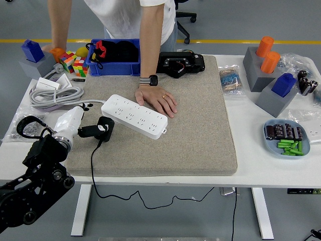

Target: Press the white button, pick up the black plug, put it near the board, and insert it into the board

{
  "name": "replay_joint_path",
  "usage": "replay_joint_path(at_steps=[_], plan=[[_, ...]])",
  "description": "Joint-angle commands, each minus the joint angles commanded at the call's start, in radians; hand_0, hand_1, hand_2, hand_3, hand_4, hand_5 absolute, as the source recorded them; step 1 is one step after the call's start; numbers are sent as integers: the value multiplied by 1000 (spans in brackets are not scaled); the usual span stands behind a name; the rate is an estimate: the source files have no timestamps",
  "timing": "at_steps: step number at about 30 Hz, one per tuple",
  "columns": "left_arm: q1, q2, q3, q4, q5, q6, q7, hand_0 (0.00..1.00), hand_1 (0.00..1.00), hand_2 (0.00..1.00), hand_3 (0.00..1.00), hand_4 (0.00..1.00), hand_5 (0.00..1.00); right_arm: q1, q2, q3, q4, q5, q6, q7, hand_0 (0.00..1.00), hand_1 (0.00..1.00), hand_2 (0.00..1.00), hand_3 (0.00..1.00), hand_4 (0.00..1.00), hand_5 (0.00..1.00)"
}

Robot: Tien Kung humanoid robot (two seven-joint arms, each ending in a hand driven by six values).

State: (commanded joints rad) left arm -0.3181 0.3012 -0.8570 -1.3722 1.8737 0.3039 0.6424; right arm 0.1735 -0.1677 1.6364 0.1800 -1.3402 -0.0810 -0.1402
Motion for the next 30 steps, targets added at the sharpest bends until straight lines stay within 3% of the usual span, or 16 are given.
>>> replay_joint_path(at_steps=[3, 4, 9, 10, 15, 16, 17, 21, 22, 27, 28, 30], plan=[[2, -8, 11, -5, 23, -1, 3, 816, 848, 832, 894, 998, 594, -1, -1, -3, 0, 1, 0, 1, 628, 603, 599, 585, 658, 395], [1, -11, 17, -6, 27, -2, 3, 767, 804, 772, 880, 998, 589, 0, -1, -4, 0, 3, 0, 1, 628, 601, 599, 585, 658, 395], [-2, -30, 46, 6, 48, 20, 3, 767, 804, 772, 880, 998, 589, 1, 0, -4, 0, 7, 0, 3, 628, 601, 599, 585, 658, 395], [-3, -33, 48, 9, 53, 23, 3, 696, 747, 682, 862, 998, 570, 1, 0, -4, 0, 8, 0, 4, 628, 602, 600, 585, 659, 395], [-15, -50, 70, 37, 82, 43, 3, 696, 747, 682, 862, 998, 570, -1, 1, -2, 0, 7, -1, 4, 628, 602, 600, 585, 659, 395], [-18, -53, 73, 44, 93, 46, 3, 608, 688, 623, 837, 998, 540, -1, 1, -2, 0, 7, -1, 4, 628, 601, 599, 585, 659, 395], [-21, -55, 76, 50, 99, 46, 3, 608, 688, 623, 837, 998, 540, -2, 1, -1, 0, 6, -1, 4, 628, 601, 599, 585, 659, 395], [-29, -60, 83, 76, 97, 44, 3, 608, 688, 623, 837, 998, 540, -2, 2, 0, 0, 7, -2, 5, 628, 601, 599, 585, 659, 395], [-31, -61, 86, 81, 96, 44, 3, 498, 644, 586, 813, 998, 537, -2, 2, -1, 0, 8, -2, 6, 628, 601, 600, 585, 658, 396], [-34, -61, 84, 89, 114, 32, 3, 498, 644, 586, 813, 998, 537, -2, 1, -1, 0, 7, -3, 6, 628, 601, 600, 585, 658, 396], [-34, -60, 83, 88, 118, 30, 3, 441, 624, 570, 792, 998, 515, -2, 1, -1, 0, 8, -3, 7, 628, 600, 599, 585, 659, 393], [-35, -58, 83, 86, 130, 26, 3, 441, 624, 570, 792, 998, 515, -2, 2, 1, 0, 7, -4, 8, 628, 600, 599, 585, 659, 393]])
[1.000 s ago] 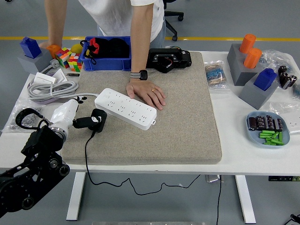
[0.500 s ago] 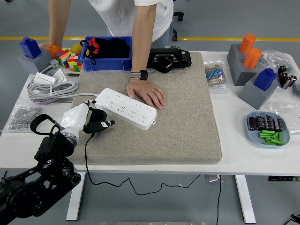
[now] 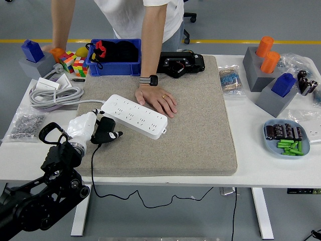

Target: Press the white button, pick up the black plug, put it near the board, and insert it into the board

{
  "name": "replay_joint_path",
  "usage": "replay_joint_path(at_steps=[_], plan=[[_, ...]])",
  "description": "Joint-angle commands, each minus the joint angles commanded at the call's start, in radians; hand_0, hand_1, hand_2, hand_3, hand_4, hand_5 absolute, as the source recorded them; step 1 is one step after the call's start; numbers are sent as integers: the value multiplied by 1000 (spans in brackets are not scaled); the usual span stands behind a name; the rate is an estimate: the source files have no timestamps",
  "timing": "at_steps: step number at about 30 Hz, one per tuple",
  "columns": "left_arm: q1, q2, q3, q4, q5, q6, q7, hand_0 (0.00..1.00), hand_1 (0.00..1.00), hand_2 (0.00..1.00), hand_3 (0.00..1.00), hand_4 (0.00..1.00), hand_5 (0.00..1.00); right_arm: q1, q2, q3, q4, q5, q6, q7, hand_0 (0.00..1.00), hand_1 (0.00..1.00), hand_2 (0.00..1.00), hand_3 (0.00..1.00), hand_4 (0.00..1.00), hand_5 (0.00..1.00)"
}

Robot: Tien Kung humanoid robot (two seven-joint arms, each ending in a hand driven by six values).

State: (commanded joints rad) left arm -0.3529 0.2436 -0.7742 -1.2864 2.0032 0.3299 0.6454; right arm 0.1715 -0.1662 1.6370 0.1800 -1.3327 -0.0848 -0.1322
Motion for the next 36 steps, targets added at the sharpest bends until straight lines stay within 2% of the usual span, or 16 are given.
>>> replay_joint_path(at_steps=[3, 4, 9, 10, 17, 27, 36], plan=[[-2, 2, -3, 1, 13, -1, 0, 441, 624, 570, 792, 998, 515, 1, 0, 1, 0, -1, -2, 2, 628, 600, 599, 585, 659, 393], [-2, 3, -4, 1, 18, -1, 0, 391, 578, 538, 761, 998, 461, 1, 1, 2, 0, 0, -2, 3, 627, 600, 599, 585, 659, 394], [-4, 5, -1, 8, 44, -21, 0, 391, 578, 538, 761, 998, 461, 2, 1, 0, 0, 2, -3, 6, 627, 600, 599, 585, 659, 394], [-4, 6, 0, 9, 44, -25, 0, 367, 551, 498, 734, 961, 294, 2, 1, -1, 0, 3, -2, 6, 626, 600, 598, 585, 658, 394], [-5, 13, 0, -1, 68, -72, 0, 362, 572, 521, 740, 962, 266, 0, 1, 2, 0, 1, -3, 6, 627, 600, 598, 585, 658, 392], [-9, 17, -5, -9, 65, -58, 0, 338, 550, 500, 730, 947, 283, 0, 1, 1, 0, 1, -4, 8, 627, 600, 598, 585, 658, 394], [-11, 20, 2, 1, 56, -65, 0, 282, 505, 461, 712, 937, 278, 0, 0, 3, 0, 0, -6, 10, 626, 600, 594, 581, 656, 396]])
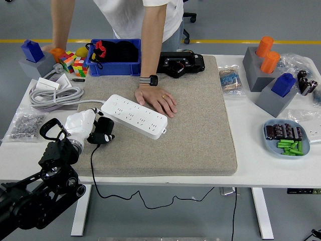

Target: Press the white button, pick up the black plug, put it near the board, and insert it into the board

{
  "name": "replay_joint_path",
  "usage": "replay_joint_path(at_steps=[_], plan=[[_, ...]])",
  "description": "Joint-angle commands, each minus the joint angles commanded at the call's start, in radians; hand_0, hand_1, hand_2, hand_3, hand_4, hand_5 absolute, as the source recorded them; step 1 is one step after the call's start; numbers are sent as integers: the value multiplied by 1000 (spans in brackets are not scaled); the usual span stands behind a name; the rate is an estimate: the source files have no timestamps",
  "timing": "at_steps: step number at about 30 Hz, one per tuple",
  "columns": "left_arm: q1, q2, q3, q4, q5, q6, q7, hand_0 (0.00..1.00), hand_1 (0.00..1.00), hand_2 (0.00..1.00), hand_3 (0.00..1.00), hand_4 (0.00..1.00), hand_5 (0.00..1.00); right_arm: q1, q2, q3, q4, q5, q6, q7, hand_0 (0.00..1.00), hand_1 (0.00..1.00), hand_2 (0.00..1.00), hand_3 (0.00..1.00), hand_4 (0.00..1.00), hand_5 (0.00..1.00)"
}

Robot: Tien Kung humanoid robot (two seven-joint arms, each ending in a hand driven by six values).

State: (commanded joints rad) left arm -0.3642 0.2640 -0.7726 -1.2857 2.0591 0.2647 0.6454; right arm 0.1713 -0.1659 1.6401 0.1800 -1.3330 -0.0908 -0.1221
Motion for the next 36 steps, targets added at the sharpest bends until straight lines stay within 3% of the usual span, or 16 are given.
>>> replay_joint_path(at_steps=[3, 4, 9, 10, 15, 16, 21, 22, 36], plan=[[-1, 0, 0, 0, 2, 0, 0, 282, 505, 461, 712, 937, 278, 0, 0, 0, 0, 0, -1, 2, 626, 600, 594, 581, 656, 396], [-1, 0, 0, 0, 2, 1, 0, 240, 437, 409, 630, 785, 51, 0, 0, 0, 0, 0, -1, 2, 626, 599, 593, 583, 655, 394], [-2, 1, 5, 1, 13, -6, 0, 240, 437, 409, 630, 785, 51, -1, 1, -2, 0, 1, -2, 5, 626, 599, 593, 583, 655, 394], [-2, 1, 6, 2, 13, -8, 0, 245, 357, 361, 597, 679, 2, -1, 1, -3, 0, 1, -2, 6, 626, 599, 592, 578, 654, 393], [-4, 0, 14, 6, 20, 0, 0, 245, 357, 361, 597, 679, 2, -1, 1, -2, 0, 1, -4, 9, 626, 599, 592, 578, 654, 393], [-5, 0, 16, 7, 21, 5, 0, 226, 278, 294, 570, 620, 2, 0, 1, -2, 0, 0, -5, 9, 624, 599, 591, 579, 651, 391], [-7, -1, 22, 10, 32, 13, 0, 226, 278, 294, 570, 620, 2, 1, 0, -1, 0, 1, -7, 12, 624, 599, 591, 579, 651, 391], [-7, -1, 22, 10, 33, 14, 0, 205, 227, 241, 549, 562, 2, 1, 0, -1, 0, 1, -7, 12, 625, 597, 590, 577, 650, 391], [-15, 15, -5, -32, 33, 50, 0, 185, 200, 221, 552, 556, 2, 0, 0, -3, 0, 2, -9, 15, 622, 595, 588, 575, 647, 391]])
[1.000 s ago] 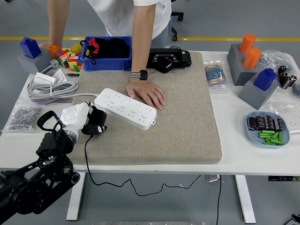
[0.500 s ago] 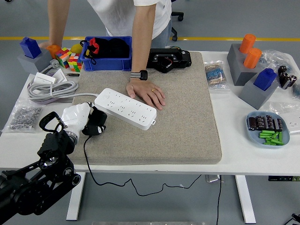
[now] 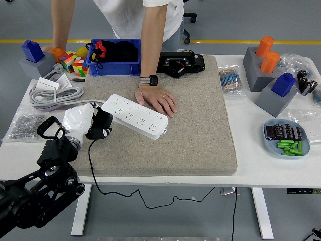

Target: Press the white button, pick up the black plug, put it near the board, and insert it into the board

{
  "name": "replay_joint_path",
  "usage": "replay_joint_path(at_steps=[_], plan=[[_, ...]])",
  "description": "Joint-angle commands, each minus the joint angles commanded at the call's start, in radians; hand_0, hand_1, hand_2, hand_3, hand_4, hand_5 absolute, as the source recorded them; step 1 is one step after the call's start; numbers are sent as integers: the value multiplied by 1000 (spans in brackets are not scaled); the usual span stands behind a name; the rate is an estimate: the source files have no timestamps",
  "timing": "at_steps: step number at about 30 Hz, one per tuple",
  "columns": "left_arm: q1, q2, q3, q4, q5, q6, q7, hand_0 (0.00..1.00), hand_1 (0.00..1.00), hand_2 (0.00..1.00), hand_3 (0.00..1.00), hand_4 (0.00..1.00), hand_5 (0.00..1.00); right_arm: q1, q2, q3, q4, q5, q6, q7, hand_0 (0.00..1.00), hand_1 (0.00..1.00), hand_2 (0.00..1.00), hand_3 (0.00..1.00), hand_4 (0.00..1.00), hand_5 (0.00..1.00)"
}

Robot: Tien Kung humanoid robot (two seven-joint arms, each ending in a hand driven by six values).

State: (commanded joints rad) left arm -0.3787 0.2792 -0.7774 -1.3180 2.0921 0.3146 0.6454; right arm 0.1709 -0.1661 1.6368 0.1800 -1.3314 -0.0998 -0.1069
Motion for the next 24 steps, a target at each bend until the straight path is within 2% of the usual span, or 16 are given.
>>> replay_joint_path(at_steps=[6, 12, 24], plan=[[-27, 12, 20, -18, -30, 15, 0, 199, 214, 229, 555, 571, 2, 3, 0, 2, 0, 2, 0, 0, 623, 595, 586, 576, 646, 389], [-67, 11, 58, -12, -42, 31, 0, 203, 216, 234, 554, 582, 2, 3, -1, 3, 0, 3, 0, -2, 623, 594, 585, 577, 644, 384], [-171, -6, 167, 74, -100, 31, 0, 204, 219, 237, 553, 591, 2, 5, -3, -6, 0, 7, 0, -2, 622, 593, 582, 578, 637, 367]])
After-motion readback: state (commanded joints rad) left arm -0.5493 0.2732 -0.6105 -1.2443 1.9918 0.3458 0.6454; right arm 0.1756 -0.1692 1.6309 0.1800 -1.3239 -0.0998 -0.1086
